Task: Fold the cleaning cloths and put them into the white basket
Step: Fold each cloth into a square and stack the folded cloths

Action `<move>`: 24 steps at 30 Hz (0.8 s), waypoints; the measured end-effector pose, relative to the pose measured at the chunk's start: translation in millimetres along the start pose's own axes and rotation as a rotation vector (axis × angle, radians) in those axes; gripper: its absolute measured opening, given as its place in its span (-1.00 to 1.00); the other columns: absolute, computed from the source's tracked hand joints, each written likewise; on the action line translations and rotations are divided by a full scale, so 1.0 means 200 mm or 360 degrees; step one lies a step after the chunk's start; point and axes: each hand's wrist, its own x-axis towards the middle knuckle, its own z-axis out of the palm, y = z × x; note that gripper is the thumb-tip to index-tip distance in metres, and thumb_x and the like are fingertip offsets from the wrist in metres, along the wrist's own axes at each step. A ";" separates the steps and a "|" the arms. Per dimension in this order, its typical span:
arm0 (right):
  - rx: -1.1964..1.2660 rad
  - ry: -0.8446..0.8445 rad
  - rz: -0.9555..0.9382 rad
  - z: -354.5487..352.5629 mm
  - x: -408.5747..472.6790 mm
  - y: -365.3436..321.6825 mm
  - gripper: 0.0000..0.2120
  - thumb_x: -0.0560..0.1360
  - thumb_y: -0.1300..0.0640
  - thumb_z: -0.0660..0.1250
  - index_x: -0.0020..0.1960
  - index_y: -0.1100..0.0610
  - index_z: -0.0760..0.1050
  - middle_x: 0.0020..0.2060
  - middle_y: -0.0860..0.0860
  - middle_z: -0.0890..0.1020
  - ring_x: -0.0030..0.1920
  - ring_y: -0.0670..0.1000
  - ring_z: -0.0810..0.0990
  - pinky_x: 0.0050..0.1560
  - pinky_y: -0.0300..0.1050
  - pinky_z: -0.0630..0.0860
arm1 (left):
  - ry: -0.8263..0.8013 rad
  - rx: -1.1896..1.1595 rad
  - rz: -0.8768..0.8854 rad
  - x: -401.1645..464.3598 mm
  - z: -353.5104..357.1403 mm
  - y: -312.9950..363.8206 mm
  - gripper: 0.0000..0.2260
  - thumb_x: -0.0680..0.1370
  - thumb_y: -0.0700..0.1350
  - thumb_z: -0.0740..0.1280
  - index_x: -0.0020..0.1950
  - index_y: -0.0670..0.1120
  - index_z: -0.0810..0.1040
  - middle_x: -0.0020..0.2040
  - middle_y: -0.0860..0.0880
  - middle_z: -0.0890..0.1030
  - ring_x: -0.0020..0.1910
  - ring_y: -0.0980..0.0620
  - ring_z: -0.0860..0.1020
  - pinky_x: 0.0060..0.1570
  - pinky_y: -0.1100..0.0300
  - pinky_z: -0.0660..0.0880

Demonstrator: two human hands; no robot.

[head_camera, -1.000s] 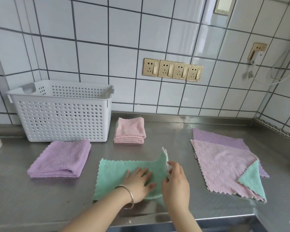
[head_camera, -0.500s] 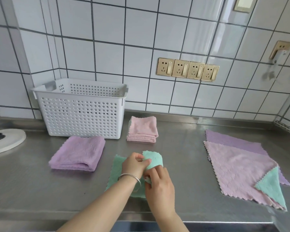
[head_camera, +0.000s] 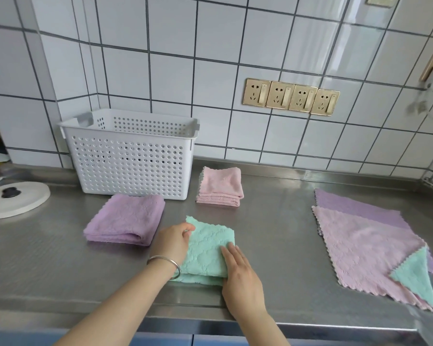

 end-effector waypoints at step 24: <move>0.0287 -0.0229 0.0183 -0.07 0.00 0.03 -0.48 0.52 -0.09 0.06 0.43 0.06 0.30 0.45 -0.03 0.30 0.45 -0.04 0.23 0.39 -0.23 0.19 | -0.0098 0.0380 -0.0172 -0.08 -0.02 -0.13 -0.34 0.28 0.32 0.39 0.21 -0.06 0.43 0.20 -0.06 0.39 0.25 -0.06 0.39 0.25 0.12 0.37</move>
